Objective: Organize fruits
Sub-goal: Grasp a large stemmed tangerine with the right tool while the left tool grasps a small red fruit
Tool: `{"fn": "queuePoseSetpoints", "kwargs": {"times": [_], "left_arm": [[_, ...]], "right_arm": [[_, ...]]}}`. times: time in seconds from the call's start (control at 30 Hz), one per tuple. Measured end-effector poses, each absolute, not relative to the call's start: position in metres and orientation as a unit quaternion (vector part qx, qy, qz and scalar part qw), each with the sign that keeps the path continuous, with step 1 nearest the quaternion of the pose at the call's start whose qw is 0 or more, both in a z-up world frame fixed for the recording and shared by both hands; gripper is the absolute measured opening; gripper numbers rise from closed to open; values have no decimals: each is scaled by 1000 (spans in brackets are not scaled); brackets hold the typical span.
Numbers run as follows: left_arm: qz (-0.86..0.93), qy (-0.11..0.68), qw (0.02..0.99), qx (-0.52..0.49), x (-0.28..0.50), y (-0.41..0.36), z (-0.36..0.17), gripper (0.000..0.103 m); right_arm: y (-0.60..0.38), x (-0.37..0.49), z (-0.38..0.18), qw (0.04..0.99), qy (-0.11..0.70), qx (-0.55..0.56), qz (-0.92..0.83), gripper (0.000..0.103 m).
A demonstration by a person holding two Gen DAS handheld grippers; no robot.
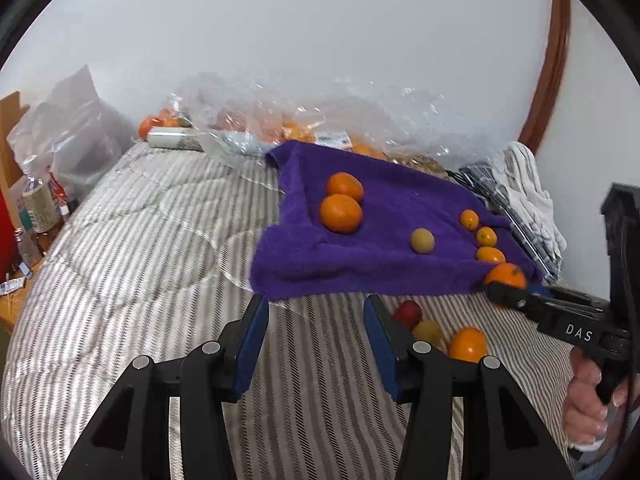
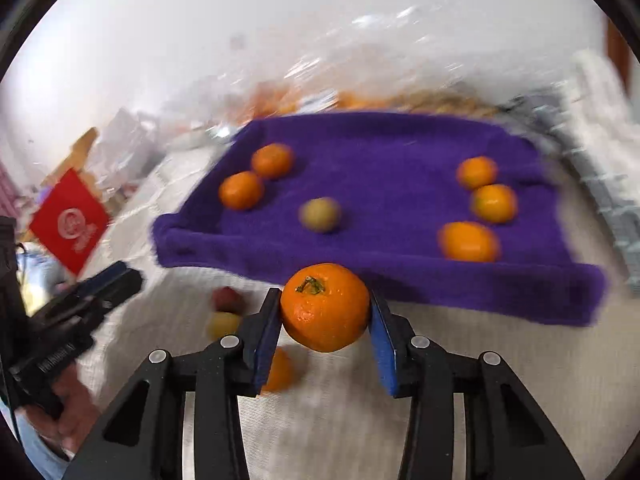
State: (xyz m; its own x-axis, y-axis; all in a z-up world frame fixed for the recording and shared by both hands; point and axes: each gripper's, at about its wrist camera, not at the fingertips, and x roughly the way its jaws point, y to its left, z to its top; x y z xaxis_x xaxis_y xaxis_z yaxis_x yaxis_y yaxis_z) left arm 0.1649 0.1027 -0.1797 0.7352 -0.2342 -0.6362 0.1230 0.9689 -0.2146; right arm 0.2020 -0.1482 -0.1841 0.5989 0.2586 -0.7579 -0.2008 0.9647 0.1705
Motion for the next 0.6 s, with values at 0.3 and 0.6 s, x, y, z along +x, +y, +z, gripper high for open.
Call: {"fn": "queuePoseSetpoints", "kwargs": {"times": [0.3, 0.6], "left_arm": [[-156, 390, 906, -54, 171, 70, -188, 47], [-140, 440, 886, -48, 186, 47, -197, 41]], "right_arm": [[-225, 174, -207, 898, 433, 28, 68, 42], [-240, 164, -208, 906, 410, 64, 82, 42]]}}
